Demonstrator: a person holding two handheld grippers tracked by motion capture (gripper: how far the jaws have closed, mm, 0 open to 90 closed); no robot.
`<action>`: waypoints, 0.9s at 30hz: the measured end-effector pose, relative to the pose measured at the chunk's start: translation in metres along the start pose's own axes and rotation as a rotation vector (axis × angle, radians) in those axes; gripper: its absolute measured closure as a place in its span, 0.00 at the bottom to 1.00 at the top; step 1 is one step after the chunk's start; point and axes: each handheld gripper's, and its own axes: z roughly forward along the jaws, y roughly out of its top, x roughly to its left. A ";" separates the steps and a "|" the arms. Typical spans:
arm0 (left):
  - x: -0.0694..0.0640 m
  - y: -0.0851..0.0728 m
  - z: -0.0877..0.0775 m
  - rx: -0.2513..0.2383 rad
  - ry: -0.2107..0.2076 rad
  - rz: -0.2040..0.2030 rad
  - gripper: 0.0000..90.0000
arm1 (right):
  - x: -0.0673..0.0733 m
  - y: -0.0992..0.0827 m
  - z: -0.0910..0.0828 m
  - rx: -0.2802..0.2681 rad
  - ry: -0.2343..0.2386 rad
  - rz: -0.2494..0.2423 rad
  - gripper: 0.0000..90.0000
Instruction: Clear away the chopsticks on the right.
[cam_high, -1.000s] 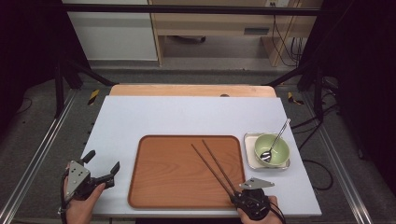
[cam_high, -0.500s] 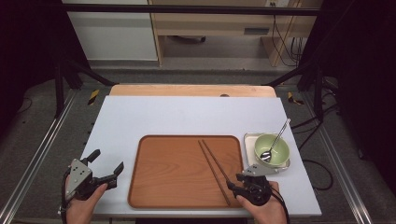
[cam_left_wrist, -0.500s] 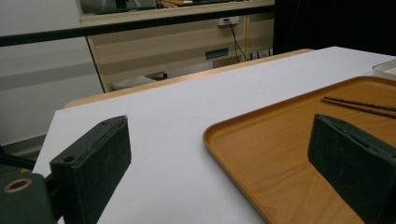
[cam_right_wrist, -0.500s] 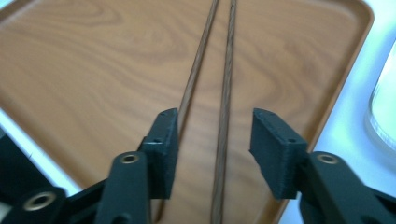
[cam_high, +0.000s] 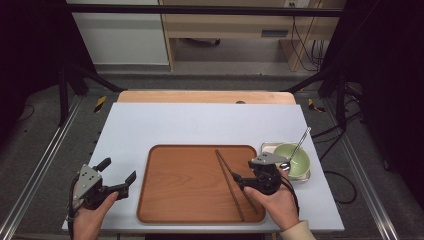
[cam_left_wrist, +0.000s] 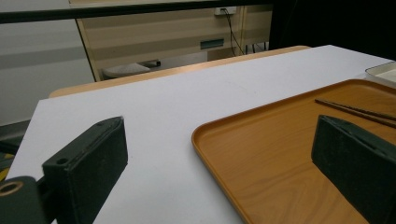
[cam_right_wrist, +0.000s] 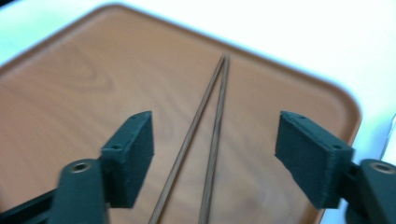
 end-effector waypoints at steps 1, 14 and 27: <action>-0.003 0.003 0.002 0.001 0.008 -0.002 0.04 | -0.002 0.004 -0.001 -0.029 0.002 0.012 0.24; -0.065 0.043 0.043 0.092 -0.161 0.121 0.05 | -0.044 0.005 -0.042 -0.165 -0.075 0.050 0.12; -0.125 0.051 0.096 0.208 -0.321 0.147 0.10 | -0.071 -0.026 -0.100 -0.313 -0.265 0.080 0.18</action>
